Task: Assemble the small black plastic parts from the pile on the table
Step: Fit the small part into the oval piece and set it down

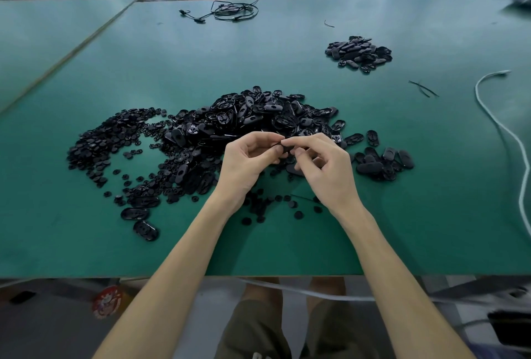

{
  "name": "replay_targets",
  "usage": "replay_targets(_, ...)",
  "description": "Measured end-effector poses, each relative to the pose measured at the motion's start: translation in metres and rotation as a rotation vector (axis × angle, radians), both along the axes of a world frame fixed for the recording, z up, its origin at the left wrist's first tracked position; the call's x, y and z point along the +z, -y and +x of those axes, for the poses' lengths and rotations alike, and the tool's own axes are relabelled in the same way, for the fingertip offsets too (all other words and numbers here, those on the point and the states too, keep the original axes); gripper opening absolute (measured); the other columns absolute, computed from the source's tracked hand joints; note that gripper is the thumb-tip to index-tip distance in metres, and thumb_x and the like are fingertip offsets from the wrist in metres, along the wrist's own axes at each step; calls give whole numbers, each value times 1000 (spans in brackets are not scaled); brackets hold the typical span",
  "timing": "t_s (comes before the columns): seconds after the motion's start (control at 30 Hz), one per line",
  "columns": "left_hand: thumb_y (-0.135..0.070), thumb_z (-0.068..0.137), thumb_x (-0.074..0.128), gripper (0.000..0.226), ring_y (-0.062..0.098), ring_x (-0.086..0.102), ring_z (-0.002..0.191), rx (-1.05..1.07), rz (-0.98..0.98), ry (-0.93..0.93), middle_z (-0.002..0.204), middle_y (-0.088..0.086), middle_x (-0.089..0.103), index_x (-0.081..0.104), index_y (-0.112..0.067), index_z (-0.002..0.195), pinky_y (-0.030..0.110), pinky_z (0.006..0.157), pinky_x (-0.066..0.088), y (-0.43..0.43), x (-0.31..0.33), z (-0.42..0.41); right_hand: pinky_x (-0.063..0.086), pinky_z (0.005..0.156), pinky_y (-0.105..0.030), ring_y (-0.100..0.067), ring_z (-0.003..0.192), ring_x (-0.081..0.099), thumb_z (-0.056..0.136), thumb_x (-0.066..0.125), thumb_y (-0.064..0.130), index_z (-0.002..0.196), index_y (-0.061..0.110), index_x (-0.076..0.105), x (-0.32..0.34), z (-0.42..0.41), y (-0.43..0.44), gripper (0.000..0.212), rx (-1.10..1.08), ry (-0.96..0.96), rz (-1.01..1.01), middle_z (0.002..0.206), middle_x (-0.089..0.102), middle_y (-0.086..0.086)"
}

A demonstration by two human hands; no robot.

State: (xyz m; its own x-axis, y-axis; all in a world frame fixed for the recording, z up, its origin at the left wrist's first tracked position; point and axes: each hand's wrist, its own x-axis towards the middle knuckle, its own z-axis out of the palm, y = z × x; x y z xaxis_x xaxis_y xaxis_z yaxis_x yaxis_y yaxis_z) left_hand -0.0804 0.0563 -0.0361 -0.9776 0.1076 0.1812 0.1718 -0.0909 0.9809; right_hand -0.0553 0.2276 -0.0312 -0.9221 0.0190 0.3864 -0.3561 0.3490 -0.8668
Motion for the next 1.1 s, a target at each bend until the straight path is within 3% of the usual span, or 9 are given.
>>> replay_targets(0.13, -3, 91, 78, 19, 20, 76, 90, -9, -1, 6, 101, 12, 79, 75, -4, 109, 25, 80, 59, 0, 1, 1, 57, 70, -27, -17, 76, 70, 101, 63, 7, 125, 25, 70, 0, -2, 0, 31, -29, 28, -16, 100, 68, 2)
replay_targets(0.27, 0, 91, 76, 18, 19, 76, 89, -16, -66, -17, 98, 7, 79, 74, -2, 109, 24, 79, 58, -1, 1, 2, 55, 68, -17, -10, 71, 70, 99, 65, 4, 112, 20, 74, -1, -3, 0, 22, -37, 49, -19, 99, 72, 4)
replay_targets(0.47, -1, 92, 75, 18, 14, 76, 88, -24, -127, -16, 94, 2, 79, 72, -1, 110, 22, 80, 58, 0, 1, 3, 61, 71, -25, -8, 73, 72, 98, 67, 3, 109, 21, 75, -1, -1, -1, 23, -25, 60, -49, 101, 74, 2)
replay_targets(0.6, 0, 92, 74, 17, 16, 75, 90, -23, -143, -8, 96, 2, 78, 72, -2, 109, 26, 84, 59, 0, 1, 3, 60, 71, -22, -4, 78, 73, 97, 69, 1, 106, 24, 75, 0, 0, 0, 25, -5, 51, -69, 100, 73, 5)
replay_targets(0.8, 8, 90, 71, 19, 21, 74, 93, 6, -176, -3, 102, 11, 77, 72, -7, 101, 32, 90, 60, 0, 2, 3, 62, 79, -44, -13, 83, 74, 94, 75, 6, 102, 22, 78, -3, -1, -1, 18, -14, 70, -40, 93, 75, 8)
replay_targets(1.1, 7, 88, 70, 17, 20, 71, 90, 59, -231, 10, 101, 12, 76, 70, -6, 99, 42, 91, 59, -3, 5, 6, 55, 74, -17, -7, 79, 71, 92, 77, 5, 99, 23, 78, -6, -2, 1, 20, 7, 59, -15, 89, 75, 11)
